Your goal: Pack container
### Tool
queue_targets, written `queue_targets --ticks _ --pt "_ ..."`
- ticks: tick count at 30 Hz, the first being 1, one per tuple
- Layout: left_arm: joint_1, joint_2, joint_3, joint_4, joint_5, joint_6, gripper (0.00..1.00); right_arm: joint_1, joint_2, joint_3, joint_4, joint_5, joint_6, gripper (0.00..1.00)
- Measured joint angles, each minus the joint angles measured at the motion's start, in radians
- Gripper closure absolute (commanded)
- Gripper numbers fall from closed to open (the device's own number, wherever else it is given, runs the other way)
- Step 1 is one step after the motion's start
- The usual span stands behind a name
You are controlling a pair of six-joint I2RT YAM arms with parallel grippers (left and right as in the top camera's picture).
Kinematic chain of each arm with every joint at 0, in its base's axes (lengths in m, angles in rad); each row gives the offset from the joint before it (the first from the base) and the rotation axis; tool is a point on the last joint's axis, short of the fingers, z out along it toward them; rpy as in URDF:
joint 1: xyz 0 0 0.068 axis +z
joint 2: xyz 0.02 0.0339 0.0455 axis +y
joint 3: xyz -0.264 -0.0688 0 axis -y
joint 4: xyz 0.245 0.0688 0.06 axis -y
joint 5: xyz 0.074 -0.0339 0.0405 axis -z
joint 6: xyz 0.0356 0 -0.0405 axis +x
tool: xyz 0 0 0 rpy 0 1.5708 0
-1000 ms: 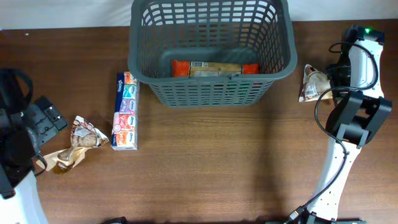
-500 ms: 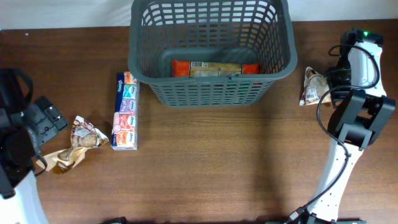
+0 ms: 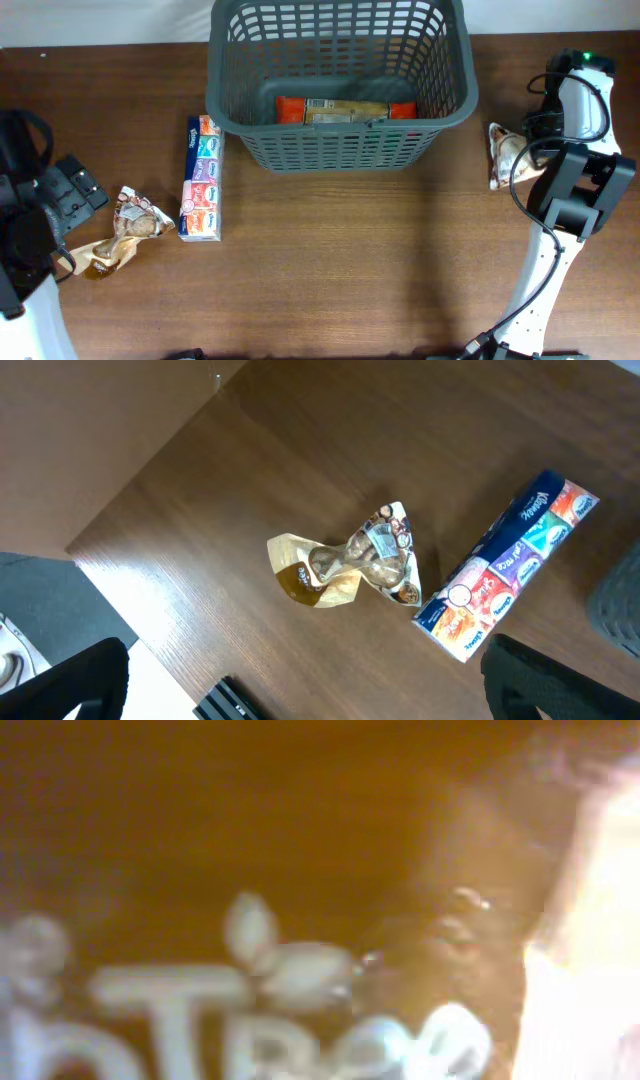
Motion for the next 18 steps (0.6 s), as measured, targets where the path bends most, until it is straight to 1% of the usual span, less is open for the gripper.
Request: queue_targets --ticks 4,5,9,18 --pt "0.000 0.000 0.000 0.000 0.000 0.000 0.01 -0.001 0.000 -0.003 -0.009 0.002 -0.003 0.80" --pt "0.000 0.000 0.000 0.000 0.000 0.000 0.01 -0.001 0.000 -0.003 -0.010 0.002 -0.003 0.84" --pt "0.000 0.000 0.000 0.000 0.000 0.000 0.01 -0.001 0.000 -0.003 -0.024 0.002 -0.015 0.96" --pt "0.000 0.000 0.000 0.000 0.000 0.000 0.01 -0.001 -0.001 -0.002 -0.047 0.008 -0.048 0.96"
